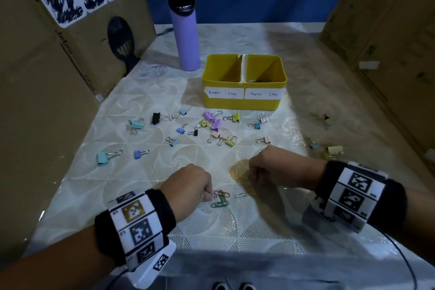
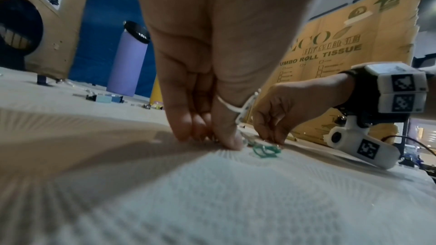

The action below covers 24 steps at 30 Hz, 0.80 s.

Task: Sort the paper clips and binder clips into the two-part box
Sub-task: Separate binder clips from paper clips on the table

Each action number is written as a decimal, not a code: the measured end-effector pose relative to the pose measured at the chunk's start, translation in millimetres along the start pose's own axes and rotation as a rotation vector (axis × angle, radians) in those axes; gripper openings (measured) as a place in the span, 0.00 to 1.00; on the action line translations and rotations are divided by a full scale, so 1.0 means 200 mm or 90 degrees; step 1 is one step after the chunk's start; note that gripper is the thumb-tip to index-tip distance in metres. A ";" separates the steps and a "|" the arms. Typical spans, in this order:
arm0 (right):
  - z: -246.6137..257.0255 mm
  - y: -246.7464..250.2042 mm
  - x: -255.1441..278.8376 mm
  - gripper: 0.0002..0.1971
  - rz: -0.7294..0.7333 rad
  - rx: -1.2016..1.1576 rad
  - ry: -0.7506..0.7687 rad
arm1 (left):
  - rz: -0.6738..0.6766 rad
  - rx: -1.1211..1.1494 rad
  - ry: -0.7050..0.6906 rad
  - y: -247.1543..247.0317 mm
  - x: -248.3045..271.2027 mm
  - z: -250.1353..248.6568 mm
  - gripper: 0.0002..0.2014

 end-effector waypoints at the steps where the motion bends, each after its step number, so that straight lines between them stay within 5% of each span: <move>1: 0.00 0.01 0.01 0.14 -0.004 -0.006 -0.011 | -0.003 0.012 -0.003 0.00 0.00 0.00 0.08; 10: -0.13 0.06 0.24 0.09 -0.042 -0.018 -0.201 | -0.032 0.070 0.017 0.01 -0.01 0.06 0.04; 14: -0.10 0.02 0.22 0.07 -0.096 -0.028 -0.196 | -0.044 0.182 0.012 0.08 -0.01 0.08 0.01; 18: -0.02 0.02 0.15 0.08 -0.145 -0.019 -0.149 | -0.035 0.319 0.001 0.12 -0.02 0.09 0.11; 24: 0.06 -0.07 0.01 0.07 -0.092 -0.006 -0.096 | 0.070 0.528 0.030 0.10 -0.02 0.10 0.15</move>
Point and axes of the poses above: each hand's wrist, its own x-axis away from the middle knuckle, its own y-axis out of the back of the hand, z = x × y, the point moved 3 cm from there along -x, towards the middle knuckle, and after that the axes turned 2 degrees about -x, right-handed, at the moved point
